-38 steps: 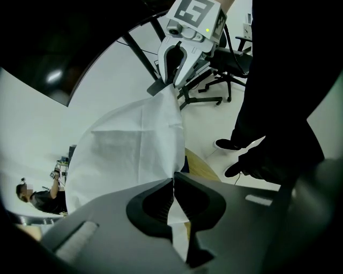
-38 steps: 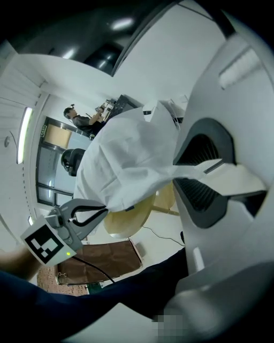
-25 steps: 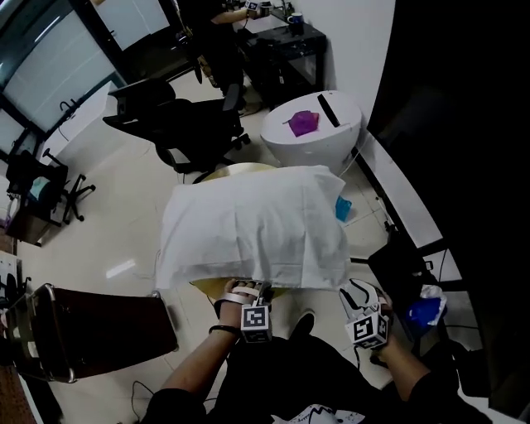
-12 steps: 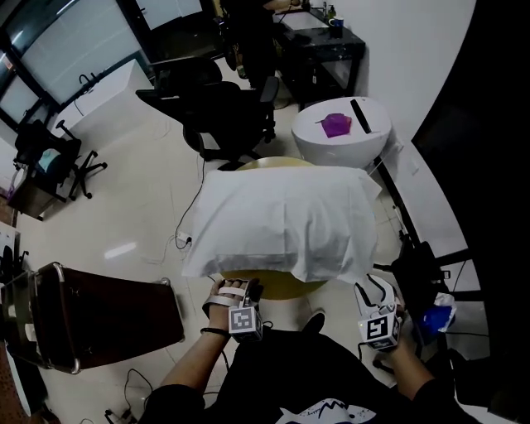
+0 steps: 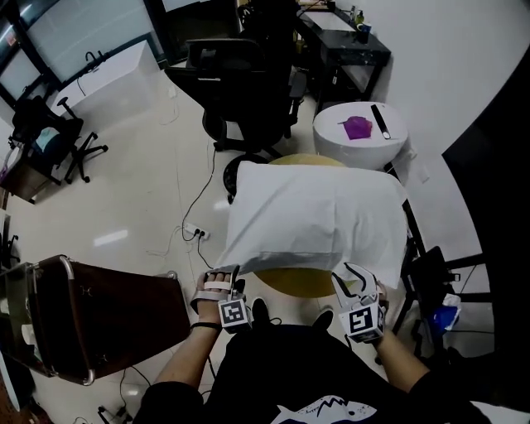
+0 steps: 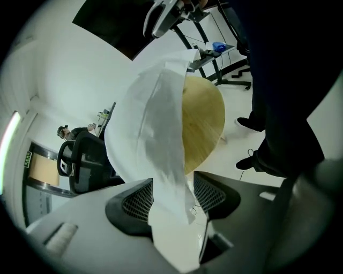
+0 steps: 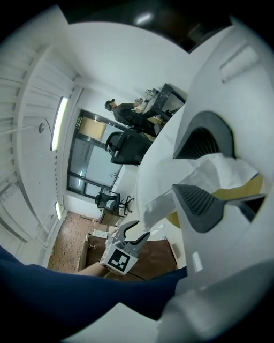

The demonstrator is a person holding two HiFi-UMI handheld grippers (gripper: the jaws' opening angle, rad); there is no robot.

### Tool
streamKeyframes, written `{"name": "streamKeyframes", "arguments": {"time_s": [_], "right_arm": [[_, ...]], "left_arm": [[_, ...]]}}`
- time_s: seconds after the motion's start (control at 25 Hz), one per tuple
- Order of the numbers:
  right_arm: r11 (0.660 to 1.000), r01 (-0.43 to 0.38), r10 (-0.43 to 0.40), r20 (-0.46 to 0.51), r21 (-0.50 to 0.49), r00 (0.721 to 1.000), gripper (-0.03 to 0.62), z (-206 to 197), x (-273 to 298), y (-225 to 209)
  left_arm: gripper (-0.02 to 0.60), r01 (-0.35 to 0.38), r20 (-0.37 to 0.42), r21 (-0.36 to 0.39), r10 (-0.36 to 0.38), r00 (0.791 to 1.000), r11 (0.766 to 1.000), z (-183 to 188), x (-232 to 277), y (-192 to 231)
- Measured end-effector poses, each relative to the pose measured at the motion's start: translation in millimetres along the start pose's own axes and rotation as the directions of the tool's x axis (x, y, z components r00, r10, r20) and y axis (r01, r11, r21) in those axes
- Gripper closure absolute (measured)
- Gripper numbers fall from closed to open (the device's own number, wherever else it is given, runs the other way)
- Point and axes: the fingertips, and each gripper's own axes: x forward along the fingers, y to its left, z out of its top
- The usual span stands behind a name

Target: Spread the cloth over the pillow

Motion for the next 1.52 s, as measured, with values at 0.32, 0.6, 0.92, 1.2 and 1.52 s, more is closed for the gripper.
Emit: {"name": "streamKeyframes", "arguments": {"time_s": [0.32,0.6,0.92,1.2,1.52], "right_arm": [[1.0,-0.012,0.012,-0.007,-0.004,1.0,0.434,51.1,43.6,43.3],[0.999,-0.032,0.032,-0.01,-0.031,0.999,0.434,71.8,62.0,52.8],[0.988,-0.126,0.129,0.023,-0.087,0.991,0.434,79.5,102.9,43.7],[0.96,-0.247,0.247,-0.018,-0.133,0.969,0.434,61.6,141.8,45.6],[0.96,-0.272,0.274,0.032,-0.064,0.961,0.434,41.9,93.6,38.5]], "left_arm": [[0.512,0.024,0.104,0.041,-0.028,0.994,0.999,-20.5,3.5,-3.2],[0.58,0.041,0.214,0.081,-0.058,0.975,0.996,-5.8,-25.0,-7.6],[0.58,0.075,0.204,0.066,-0.087,0.975,0.995,3.2,-52.6,-13.3],[0.58,0.213,0.129,0.018,-0.214,0.968,0.977,6.3,-37.0,-48.2],[0.58,0.228,0.051,-0.049,-0.226,0.973,0.972,4.7,-17.2,-50.8]]}}
